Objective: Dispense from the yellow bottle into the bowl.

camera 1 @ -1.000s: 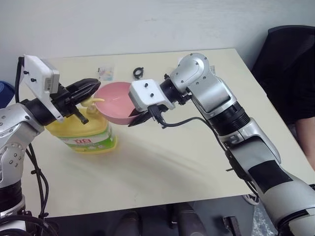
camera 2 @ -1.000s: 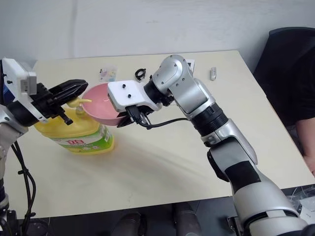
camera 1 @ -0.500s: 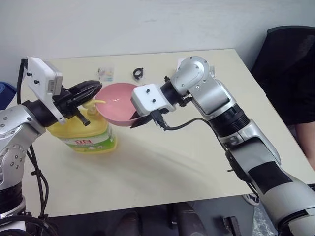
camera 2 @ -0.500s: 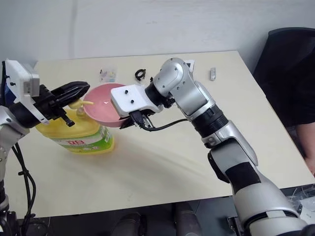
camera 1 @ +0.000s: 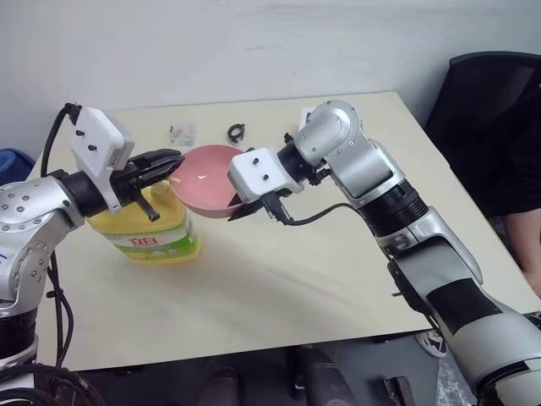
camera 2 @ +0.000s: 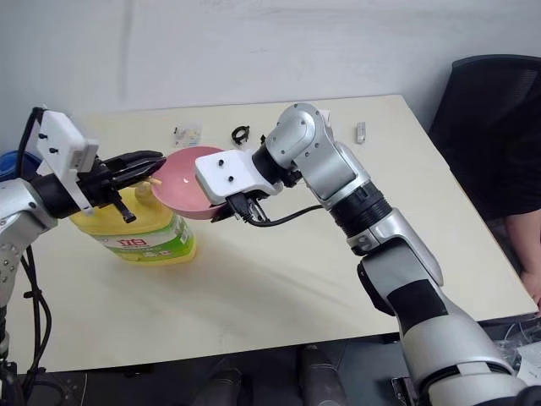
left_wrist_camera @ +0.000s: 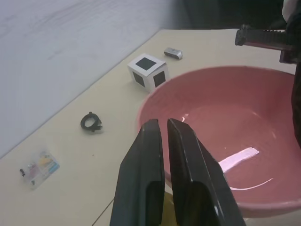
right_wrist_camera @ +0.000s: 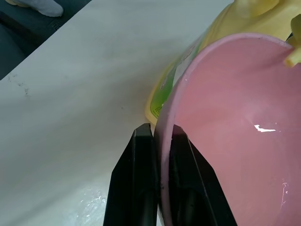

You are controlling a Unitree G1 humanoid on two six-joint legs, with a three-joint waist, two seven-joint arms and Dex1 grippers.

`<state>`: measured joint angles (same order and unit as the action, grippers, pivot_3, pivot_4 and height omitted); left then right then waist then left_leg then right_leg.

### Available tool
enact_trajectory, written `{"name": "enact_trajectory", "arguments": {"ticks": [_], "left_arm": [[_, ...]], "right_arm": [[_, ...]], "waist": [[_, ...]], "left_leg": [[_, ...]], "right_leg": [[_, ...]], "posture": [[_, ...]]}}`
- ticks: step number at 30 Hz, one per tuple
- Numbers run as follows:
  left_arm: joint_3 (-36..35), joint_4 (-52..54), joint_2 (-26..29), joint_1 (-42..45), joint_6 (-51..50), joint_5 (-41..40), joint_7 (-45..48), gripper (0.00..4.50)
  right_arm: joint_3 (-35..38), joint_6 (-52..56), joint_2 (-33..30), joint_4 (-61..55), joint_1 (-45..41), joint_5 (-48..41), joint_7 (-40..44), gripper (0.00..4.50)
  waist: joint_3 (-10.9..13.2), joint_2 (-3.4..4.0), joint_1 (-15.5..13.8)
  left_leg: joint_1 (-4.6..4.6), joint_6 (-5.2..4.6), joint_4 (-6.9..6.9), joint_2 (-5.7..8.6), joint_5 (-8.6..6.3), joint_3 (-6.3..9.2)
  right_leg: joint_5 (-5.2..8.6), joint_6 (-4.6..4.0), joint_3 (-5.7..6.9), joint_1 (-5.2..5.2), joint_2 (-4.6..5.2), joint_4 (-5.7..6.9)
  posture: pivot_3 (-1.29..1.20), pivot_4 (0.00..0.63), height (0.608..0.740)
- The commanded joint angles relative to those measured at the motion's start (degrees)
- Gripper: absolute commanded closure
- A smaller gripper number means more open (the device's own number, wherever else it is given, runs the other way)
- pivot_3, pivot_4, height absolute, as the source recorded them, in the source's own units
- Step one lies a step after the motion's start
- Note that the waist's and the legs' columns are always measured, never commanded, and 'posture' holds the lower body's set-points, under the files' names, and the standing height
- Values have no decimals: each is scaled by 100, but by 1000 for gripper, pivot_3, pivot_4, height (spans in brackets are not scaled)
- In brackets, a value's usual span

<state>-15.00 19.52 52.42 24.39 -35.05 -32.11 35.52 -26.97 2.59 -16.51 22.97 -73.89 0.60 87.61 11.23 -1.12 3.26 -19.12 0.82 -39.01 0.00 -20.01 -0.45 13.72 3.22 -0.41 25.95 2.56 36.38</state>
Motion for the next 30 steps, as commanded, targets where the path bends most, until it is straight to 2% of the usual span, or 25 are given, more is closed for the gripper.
{"name": "enact_trajectory", "arguments": {"ticks": [1,7,13,17,20,22,24,30], "left_arm": [[278,-503,19,-119,-27,332,160,4173],[164,-724,-40,46,59,337,139,4173],[58,-519,-137,-65,27,245,38,4173],[-332,-344,-355,161,-252,-153,-220,4173],[-998,-251,-507,553,-729,-891,-531,4173],[-1189,-232,-529,682,-924,-1026,-733,4173],[-1197,-236,-488,706,-973,-920,-854,4173],[-880,-171,-423,474,-866,-593,-771,4173]], "right_arm": [[91,-10,14,-167,-96,-88,41,4500],[-2,109,125,-265,-63,-104,78,4500],[-63,74,230,-205,-89,-78,98,4500],[-125,69,206,-280,-32,-97,137,4500],[-150,35,197,-299,28,-87,131,4500],[-150,24,180,-310,62,-80,123,4500],[-155,1,168,-302,77,-73,125,4500],[-169,-38,140,-312,92,-69,139,4500]], "waist": [[0,0,0],[0,0,4],[0,0,1],[0,0,-4],[0,-1,-2],[3,-10,-3],[3,-9,-3],[3,-9,-2]], "left_leg": [[5,0,0,-3,0,3],[4,1,1,-8,-1,5],[2,2,2,-9,-1,7],[-3,2,1,-10,-1,14],[-12,2,1,-10,-1,15],[-30,3,2,-11,-1,16],[-65,9,-1,-9,2,15],[-100,18,0,-11,5,25]], "right_leg": [[0,-3,2,-5,-2,0],[1,-6,3,-2,-2,1],[1,-8,4,-2,-1,0],[1,-8,9,-2,1,-3],[1,-8,10,6,0,-4],[1,-8,10,24,-1,-5],[-1,-7,10,60,0,8],[-3,-3,21,78,1,-10]], "posture": [[0,150,740],[0,150,740],[0,150,740],[0,150,740],[0,150,740],[0,150,740],[0,150,740],[0,150,740]]}}
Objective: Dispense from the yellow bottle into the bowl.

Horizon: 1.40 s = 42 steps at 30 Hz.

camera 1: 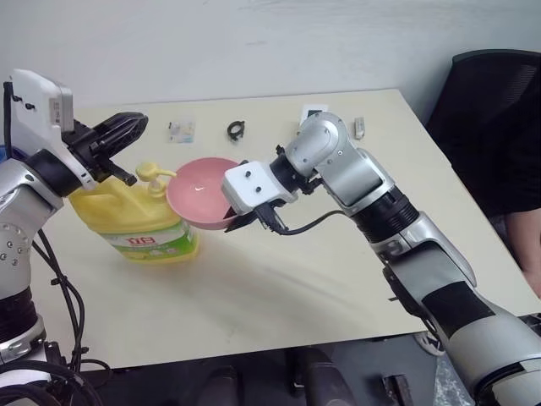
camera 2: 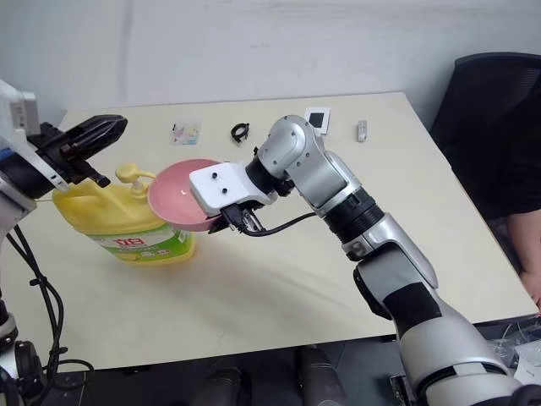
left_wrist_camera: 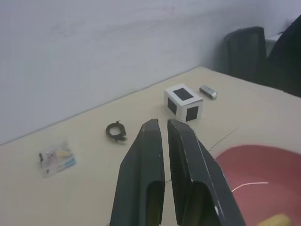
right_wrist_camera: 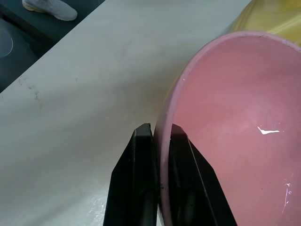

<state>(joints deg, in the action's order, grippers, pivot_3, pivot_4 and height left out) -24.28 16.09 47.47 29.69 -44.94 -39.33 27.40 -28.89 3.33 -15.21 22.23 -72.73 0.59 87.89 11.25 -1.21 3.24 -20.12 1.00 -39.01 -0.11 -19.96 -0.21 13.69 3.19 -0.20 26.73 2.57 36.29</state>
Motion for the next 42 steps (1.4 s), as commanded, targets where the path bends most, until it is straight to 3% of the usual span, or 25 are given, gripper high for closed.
{"name": "enact_trajectory", "arguments": {"ticks": [1,7,18,29,42], "left_arm": [[121,174,66,-91,159,187,60,4173],[414,81,29,-79,394,459,140,4173],[296,-202,-23,518,373,296,122,4173],[684,363,-5,-65,596,587,313,4173],[855,21,-32,-179,862,999,387,4173]], "right_arm": [[24,-119,13,-223,-35,-65,112,4500],[26,-103,2,-226,-71,-61,119,4500],[8,-60,-39,-299,-24,-58,121,4500],[-17,-57,-33,-329,-16,-49,109,4500],[57,582,3,-578,-95,-344,276,4500]], "waist": [[0,0,0],[0,0,0],[0,0,-3],[0,0,-8],[0,0,-6]], "left_leg": [[-2,0,0,0,0,1],[-10,4,3,-3,-2,8],[-11,1,3,-2,-4,8],[-17,4,3,-4,-3,10],[-5,-5,2,-1,-4,6]], "right_leg": [[0,0,2,0,0,-4],[-1,2,8,0,-1,-29],[-2,3,10,0,-1,-29],[-4,6,12,0,-1,-33],[-5,2,6,-1,0,-32]], "posture": [[0,150,740],[0,150,740],[0,150,740],[0,150,740],[0,150,740]]}}
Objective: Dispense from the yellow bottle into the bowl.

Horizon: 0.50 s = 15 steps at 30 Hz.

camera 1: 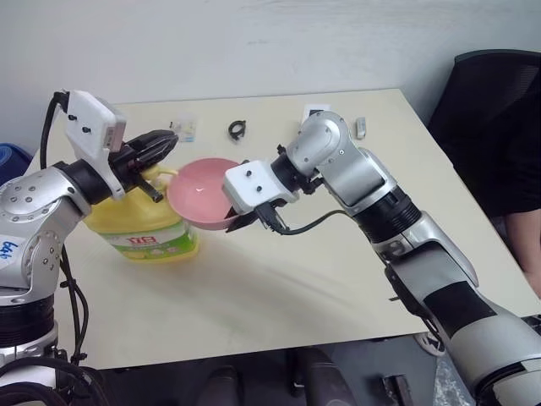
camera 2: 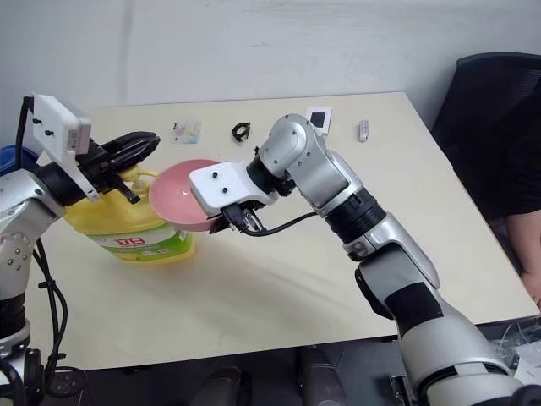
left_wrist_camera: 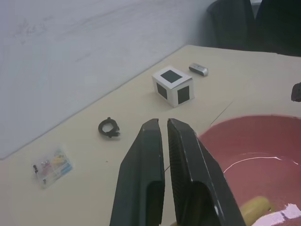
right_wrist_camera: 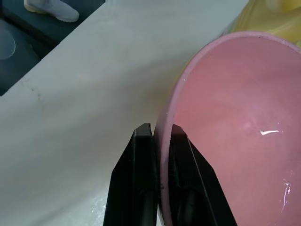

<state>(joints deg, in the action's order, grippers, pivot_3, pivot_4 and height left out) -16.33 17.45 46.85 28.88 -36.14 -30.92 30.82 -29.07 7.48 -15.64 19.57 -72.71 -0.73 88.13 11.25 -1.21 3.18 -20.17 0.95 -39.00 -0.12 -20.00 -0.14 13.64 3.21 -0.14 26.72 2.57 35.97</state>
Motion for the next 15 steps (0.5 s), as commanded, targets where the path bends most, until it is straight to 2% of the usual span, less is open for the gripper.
{"name": "enact_trajectory", "arguments": {"ticks": [1,5,15], "left_arm": [[55,-135,26,-109,-4,166,52,4173],[83,-211,14,-156,-17,193,79,4173],[696,-455,320,-252,159,630,574,4173]], "right_arm": [[64,175,37,-325,-102,-220,255,4500],[36,162,28,-309,-127,-228,246,4500],[0,52,26,-252,-138,-204,287,4500]], "waist": [[0,0,0],[0,0,1],[-1,1,3]], "left_leg": [[0,0,0,0,0,0],[2,0,0,0,2,0],[12,-2,0,1,5,-4]], "right_leg": [[-1,-1,0,0,0,0],[-3,-5,0,0,0,1],[-6,-10,-2,-7,0,5]], "posture": [[0,150,740],[0,150,740],[0,150,740]]}}
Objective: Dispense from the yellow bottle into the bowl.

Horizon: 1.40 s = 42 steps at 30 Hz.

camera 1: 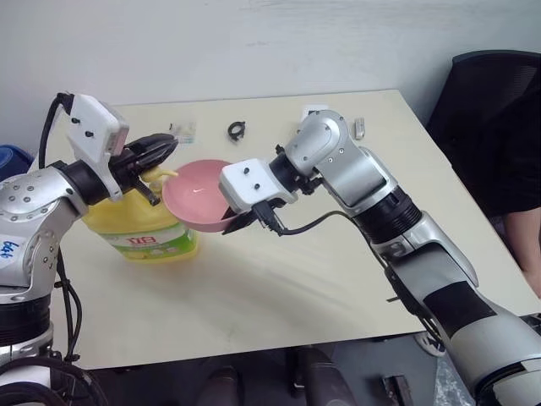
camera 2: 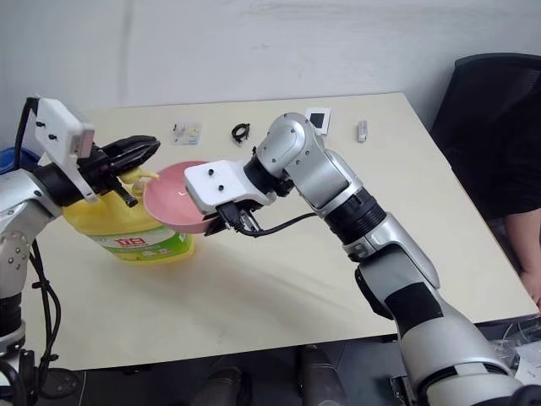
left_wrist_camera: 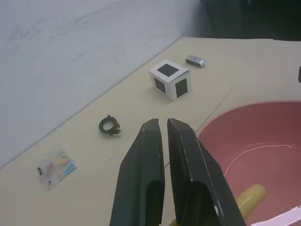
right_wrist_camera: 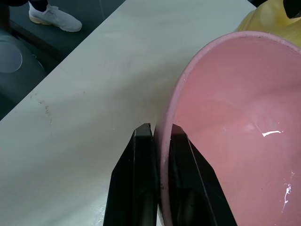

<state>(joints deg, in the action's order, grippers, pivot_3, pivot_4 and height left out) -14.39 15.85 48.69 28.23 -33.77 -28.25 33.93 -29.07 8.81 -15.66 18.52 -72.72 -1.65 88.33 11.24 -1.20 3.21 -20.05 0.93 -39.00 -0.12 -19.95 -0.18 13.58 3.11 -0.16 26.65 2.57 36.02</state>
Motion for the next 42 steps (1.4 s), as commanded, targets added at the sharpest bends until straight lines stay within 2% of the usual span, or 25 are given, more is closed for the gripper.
{"name": "enact_trajectory", "arguments": {"ticks": [1,7,14,21,25,31,34,37,40,42], "left_arm": [[565,-318,157,-183,-51,414,308,4173],[941,-467,281,-300,268,860,511,4173],[1261,-734,292,-405,584,1342,667,4173],[1409,-828,283,-630,805,1629,857,4173],[1054,-795,108,-336,527,1329,731,4173],[11,-500,40,439,-662,130,682,4173],[-592,-280,226,697,-1246,-571,782,3585],[-1347,43,627,820,-1945,-1322,853,2657],[-2433,417,1162,501,-2643,-2172,1207,1688],[-3322,677,1600,20,-3335,-2649,1624,1096]], "right_arm": [[-4,-90,33,-141,-135,-108,265,4500],[-19,-71,73,-175,-132,-116,238,4500],[-30,-52,85,-207,-109,-117,217,4500],[-37,-52,103,-195,-103,-113,196,4500],[-52,-68,100,-212,-76,-130,175,4500],[-1,-66,28,-266,-23,-191,186,4500],[34,-78,-123,-372,80,-228,217,4500],[70,-47,-310,-568,239,-284,198,4500],[144,1,-586,-805,510,-330,114,4500],[232,11,-870,-919,815,-354,70,4500]], "waist": [[0,0,0],[-1,2,0],[-14,20,4],[-34,52,18],[-37,57,16],[-30,42,11],[-23,28,9],[-28,-9,3],[-34,-24,5],[-34,-23,1]], "left_leg": [[2,0,0,0,0,0],[51,-1,14,1,0,-10],[157,-7,89,2,4,-22],[172,-7,95,0,4,-32],[174,-8,96,-1,4,-34],[159,-9,95,-2,5,-25],[131,-7,93,-5,5,-15],[38,4,80,-4,11,-7],[-91,48,46,-6,35,0],[-122,47,46,-6,30,-1]], "right_leg": [[0,-1,0,-2,0,0],[0,-1,-12,-42,-1,-1],[3,-6,-17,-125,-2,-30],[7,-13,-25,-126,-6,-18],[8,-14,-26,-126,-8,-15],[8,-14,-19,-118,-10,-19],[8,-14,-12,-95,-10,-22],[4,-9,-6,-14,-4,-3],[0,-4,-1,103,-3,-1],[0,-4,1,129,-3,-10]], "posture": [[0,150,740],[0,150,740],[0,150,740],[0,150,740],[0,150,740],[0,150,740],[0,150,740],[0,150,740],[0,150,740],[0,150,740]]}}
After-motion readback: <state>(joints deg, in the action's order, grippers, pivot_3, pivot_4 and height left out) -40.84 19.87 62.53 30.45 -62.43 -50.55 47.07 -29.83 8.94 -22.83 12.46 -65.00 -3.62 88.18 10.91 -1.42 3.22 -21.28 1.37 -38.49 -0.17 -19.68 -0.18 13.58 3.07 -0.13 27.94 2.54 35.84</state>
